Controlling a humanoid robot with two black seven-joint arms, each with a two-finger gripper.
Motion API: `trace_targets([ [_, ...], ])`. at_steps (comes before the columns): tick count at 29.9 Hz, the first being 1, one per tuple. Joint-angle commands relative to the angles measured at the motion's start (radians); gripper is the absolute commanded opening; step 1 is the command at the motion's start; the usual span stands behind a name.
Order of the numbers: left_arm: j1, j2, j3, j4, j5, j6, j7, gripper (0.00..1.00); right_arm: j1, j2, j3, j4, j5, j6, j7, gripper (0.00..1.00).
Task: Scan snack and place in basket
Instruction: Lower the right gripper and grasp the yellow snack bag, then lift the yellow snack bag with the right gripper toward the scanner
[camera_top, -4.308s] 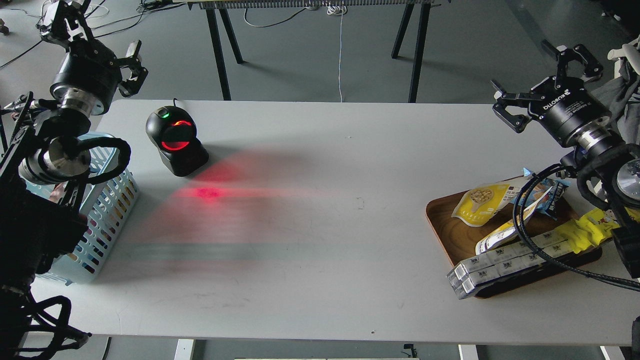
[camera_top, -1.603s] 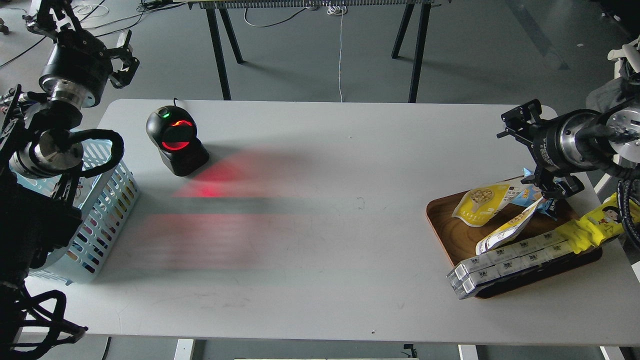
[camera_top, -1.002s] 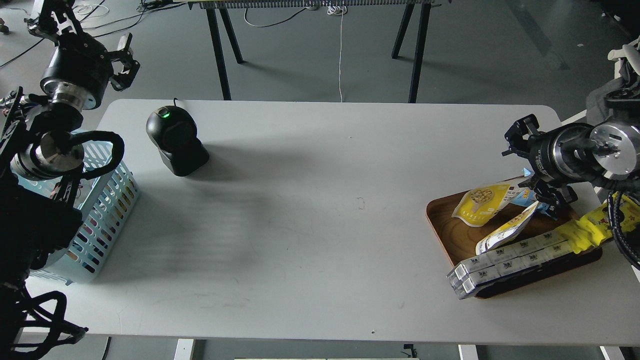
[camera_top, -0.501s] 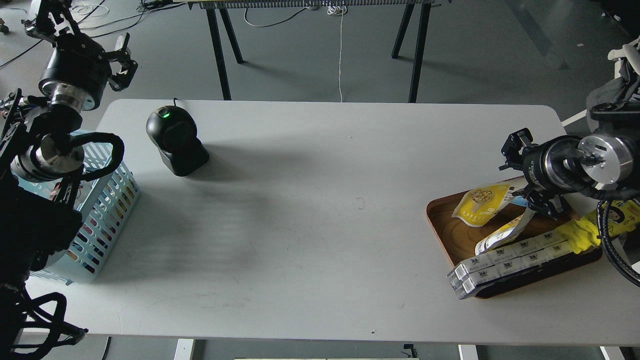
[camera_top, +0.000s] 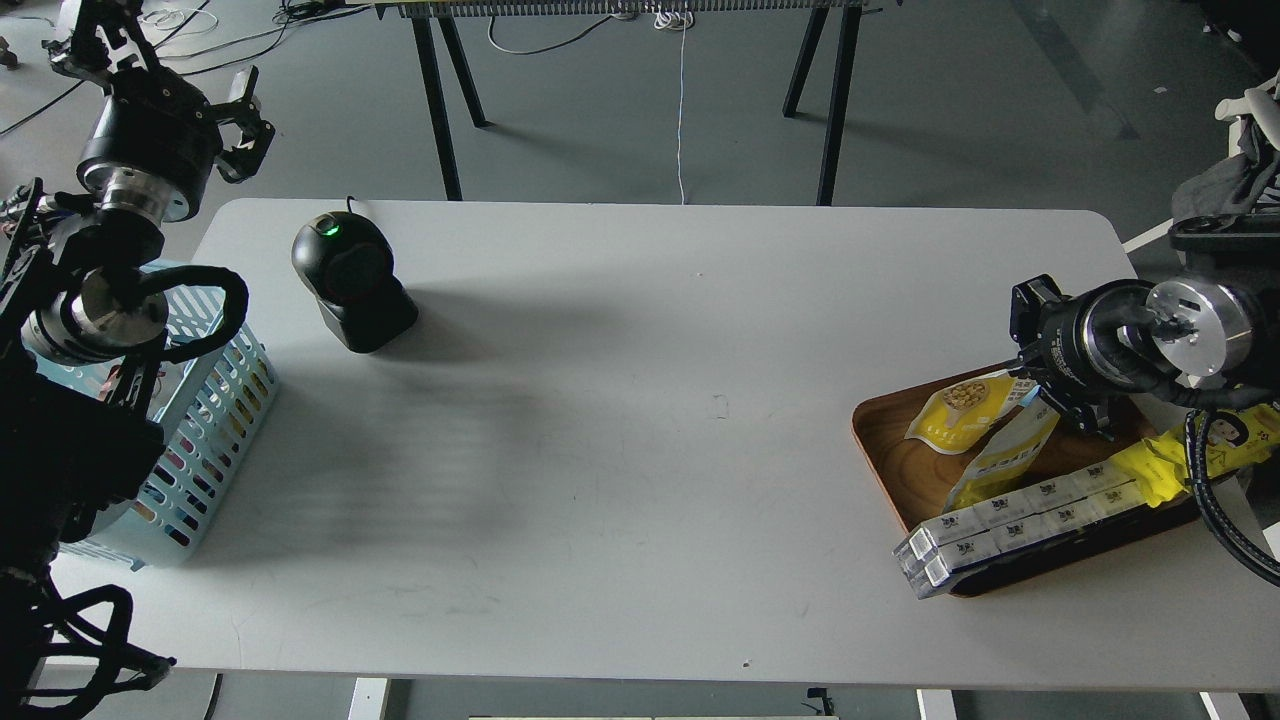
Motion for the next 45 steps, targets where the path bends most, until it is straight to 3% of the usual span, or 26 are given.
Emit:
trace_targets([
  [1, 0.000, -0.001, 0.001, 0.000, 0.002, 0.000, 0.001, 1.00, 0.002, -0.007, 0.002, 0.001, -0.001, 0.000, 0.000, 0.00],
  [11, 0.000, 0.001, 0.001, 0.000, 0.002, 0.000, 0.001, 1.00, 0.054, -0.039, 0.037, 0.008, 0.000, 0.001, 0.000, 0.00],
  [25, 0.006, 0.001, 0.001, 0.001, 0.002, 0.000, 0.001, 1.00, 0.340, -0.062, 0.038, 0.004, 0.015, 0.012, 0.000, 0.00],
  [32, 0.008, 0.001, 0.001, 0.001, 0.002, 0.000, 0.001, 1.00, 0.433, -0.044, 0.081, -0.008, 0.140, 0.012, 0.000, 0.00],
  [45, 0.006, 0.007, 0.003, 0.001, 0.002, 0.002, 0.001, 1.00, 0.329, 0.263, 0.222, -0.222, 0.155, 0.001, 0.000, 0.00],
])
